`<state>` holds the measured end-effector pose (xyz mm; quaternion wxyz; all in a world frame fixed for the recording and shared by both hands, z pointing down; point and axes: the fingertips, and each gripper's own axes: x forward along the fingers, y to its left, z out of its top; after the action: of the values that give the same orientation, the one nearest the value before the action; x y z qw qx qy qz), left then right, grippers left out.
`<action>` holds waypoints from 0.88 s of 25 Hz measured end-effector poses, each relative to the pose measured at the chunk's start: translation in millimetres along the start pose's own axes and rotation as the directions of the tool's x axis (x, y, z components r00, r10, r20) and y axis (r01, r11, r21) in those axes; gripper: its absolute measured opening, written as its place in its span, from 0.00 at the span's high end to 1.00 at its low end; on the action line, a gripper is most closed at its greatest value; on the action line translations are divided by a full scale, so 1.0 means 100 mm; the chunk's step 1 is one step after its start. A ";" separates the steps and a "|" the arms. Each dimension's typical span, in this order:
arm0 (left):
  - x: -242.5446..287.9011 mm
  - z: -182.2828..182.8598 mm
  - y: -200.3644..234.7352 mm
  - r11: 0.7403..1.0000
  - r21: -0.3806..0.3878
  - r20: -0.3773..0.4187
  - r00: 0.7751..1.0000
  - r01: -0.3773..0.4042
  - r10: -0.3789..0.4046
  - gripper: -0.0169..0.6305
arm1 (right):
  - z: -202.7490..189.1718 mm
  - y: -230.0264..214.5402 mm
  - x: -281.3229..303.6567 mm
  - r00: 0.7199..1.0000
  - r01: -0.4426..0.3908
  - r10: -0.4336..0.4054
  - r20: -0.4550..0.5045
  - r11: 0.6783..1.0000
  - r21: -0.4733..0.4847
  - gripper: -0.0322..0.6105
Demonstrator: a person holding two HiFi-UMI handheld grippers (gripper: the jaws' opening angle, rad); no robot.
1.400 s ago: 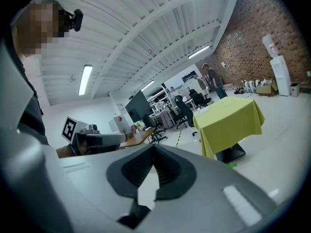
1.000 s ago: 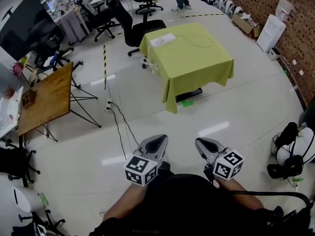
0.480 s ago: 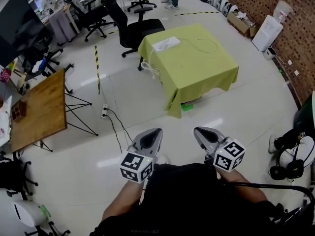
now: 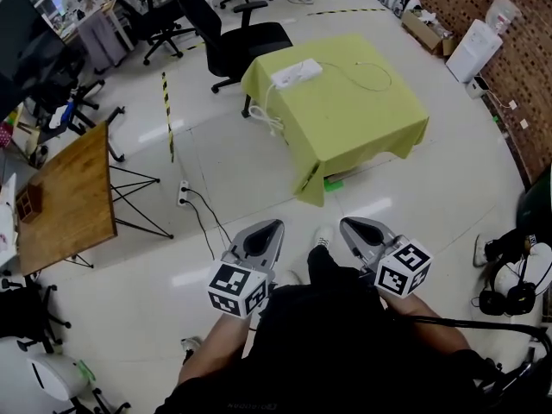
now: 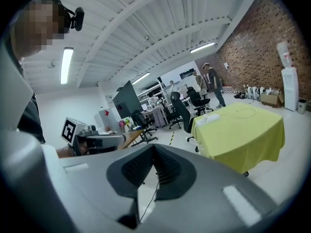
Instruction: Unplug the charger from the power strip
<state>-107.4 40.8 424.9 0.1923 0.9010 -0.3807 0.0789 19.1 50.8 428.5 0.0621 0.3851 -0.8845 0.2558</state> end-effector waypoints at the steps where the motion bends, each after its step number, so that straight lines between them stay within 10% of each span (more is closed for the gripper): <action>1: 0.04 0.03 0.04 1.000 -0.001 -0.001 1.000 -0.006 0.006 0.96 | 0.01 -0.04 0.05 1.000 -0.005 0.005 -0.002 1.000 0.006 0.95; 22: 1.84 0.83 0.86 0.995 0.062 -0.046 0.996 -0.072 0.075 0.96 | 1.06 -1.78 1.10 0.991 -0.098 0.094 0.093 0.994 0.048 0.95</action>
<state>-41.1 -168.7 426.6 0.1711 0.8897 -0.4063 0.1189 79.3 -175.7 443.0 -0.0004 0.3548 -0.8969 0.2639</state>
